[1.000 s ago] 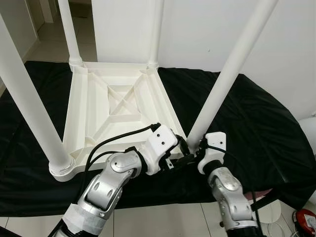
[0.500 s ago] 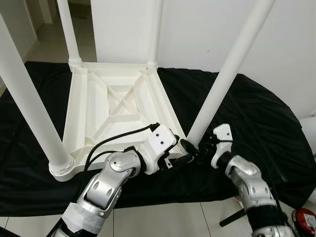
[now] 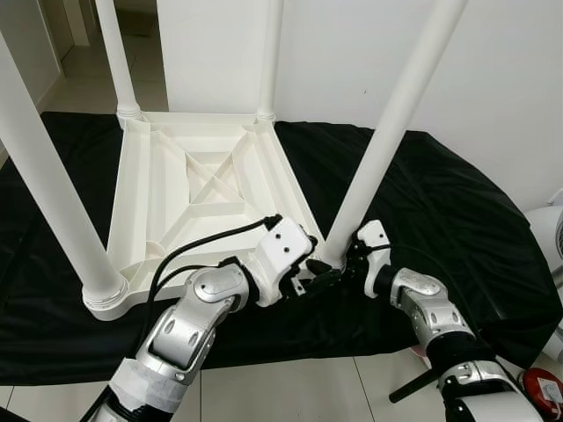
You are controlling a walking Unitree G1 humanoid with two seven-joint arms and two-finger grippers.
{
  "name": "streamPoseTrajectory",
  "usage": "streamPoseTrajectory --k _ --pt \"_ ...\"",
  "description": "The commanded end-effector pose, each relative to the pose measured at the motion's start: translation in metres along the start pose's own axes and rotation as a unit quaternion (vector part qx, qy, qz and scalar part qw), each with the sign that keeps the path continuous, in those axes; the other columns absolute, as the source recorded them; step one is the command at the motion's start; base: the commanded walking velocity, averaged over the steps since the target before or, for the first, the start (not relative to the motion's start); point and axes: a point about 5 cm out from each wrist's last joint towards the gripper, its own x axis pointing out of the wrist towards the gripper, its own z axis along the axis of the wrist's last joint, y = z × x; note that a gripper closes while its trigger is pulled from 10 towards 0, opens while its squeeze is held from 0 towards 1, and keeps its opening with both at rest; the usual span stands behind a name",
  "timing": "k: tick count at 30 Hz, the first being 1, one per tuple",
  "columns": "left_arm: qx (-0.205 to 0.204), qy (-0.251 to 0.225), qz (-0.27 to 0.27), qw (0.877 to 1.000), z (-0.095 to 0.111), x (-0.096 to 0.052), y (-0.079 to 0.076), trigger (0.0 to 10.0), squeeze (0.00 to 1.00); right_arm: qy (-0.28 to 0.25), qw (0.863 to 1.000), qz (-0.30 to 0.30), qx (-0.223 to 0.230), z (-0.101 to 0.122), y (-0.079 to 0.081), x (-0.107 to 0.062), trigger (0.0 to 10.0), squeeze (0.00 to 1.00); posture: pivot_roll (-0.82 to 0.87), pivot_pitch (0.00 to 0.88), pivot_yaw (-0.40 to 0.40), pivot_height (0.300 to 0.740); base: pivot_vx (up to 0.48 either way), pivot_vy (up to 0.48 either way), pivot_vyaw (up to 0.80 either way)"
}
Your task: Building children table
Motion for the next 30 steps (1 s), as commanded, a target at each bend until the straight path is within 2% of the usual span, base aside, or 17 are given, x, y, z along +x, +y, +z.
streamPoseTrajectory --k 1,11,12,13,14,17,21,24,25,29,30 --pt "0.009 -0.003 0.024 1.000 0.004 0.001 0.003 10.0 0.00 0.008 1.000 0.016 -0.003 -0.003 0.003 0.003 0.0 0.00 0.03 0.000 -0.116 0.740 0.000 0.000 0.00" --pt "0.013 -0.002 0.029 1.000 0.000 0.004 0.008 10.0 0.00 -0.006 1.000 0.018 0.004 -0.012 0.008 -0.004 0.0 0.00 0.01 0.000 -0.113 0.740 0.000 0.000 0.00" --pt "0.013 -0.002 0.025 1.000 0.000 0.006 0.008 10.0 0.00 -0.012 1.000 0.004 0.005 -0.014 0.012 -0.007 5.8 0.00 0.00 0.000 -0.108 0.740 0.000 0.000 0.00" --pt "0.014 -0.002 0.022 1.000 -0.001 0.007 0.007 10.0 0.00 -0.016 1.000 -0.005 0.006 -0.016 0.014 -0.008 5.8 0.00 0.00 0.000 -0.108 0.740 0.000 0.000 0.00" --pt "0.014 -0.003 0.018 1.000 -0.001 0.007 0.006 10.0 0.00 -0.023 1.000 -0.010 0.009 -0.017 0.017 -0.010 10.0 0.00 0.00 0.000 -0.107 0.740 0.000 0.000 0.00" --pt "0.014 -0.005 0.012 1.000 0.000 0.008 0.005 10.0 0.00 -0.037 0.999 -0.013 0.021 -0.018 0.023 -0.011 10.0 0.00 -0.01 0.000 -0.105 0.740 0.000 0.000 0.00" --pt "0.007 -0.018 0.001 1.000 0.002 0.010 0.002 10.0 0.00 -0.077 0.992 -0.095 0.041 -0.017 0.040 -0.012 10.0 0.00 -0.03 0.000 -0.101 0.740 0.000 0.000 0.00" --pt "0.010 -0.021 -0.005 1.000 0.003 0.012 0.002 10.0 0.00 -0.089 0.986 -0.129 0.057 -0.018 0.046 -0.011 10.0 0.00 -0.05 0.000 -0.095 0.740 0.000 0.000 0.00" --pt "0.009 -0.021 -0.006 1.000 0.004 0.013 0.003 10.0 0.00 -0.092 0.981 -0.157 0.064 -0.020 0.052 -0.011 10.0 0.00 -0.05 0.000 -0.086 0.740 0.000 0.000 0.00" --pt "0.010 -0.022 -0.008 1.000 0.004 0.012 0.003 10.0 0.00 -0.094 0.974 -0.190 0.076 -0.023 0.056 -0.012 10.0 0.00 -0.06 0.000 -0.070 0.740 0.000 0.000 0.00" --pt "0.008 -0.021 -0.008 1.000 0.003 0.012 0.004 10.0 0.00 -0.093 0.968 -0.216 0.083 -0.025 0.058 -0.012 10.0 0.00 -0.07 0.000 -0.062 0.740 0.000 0.000 0.00"
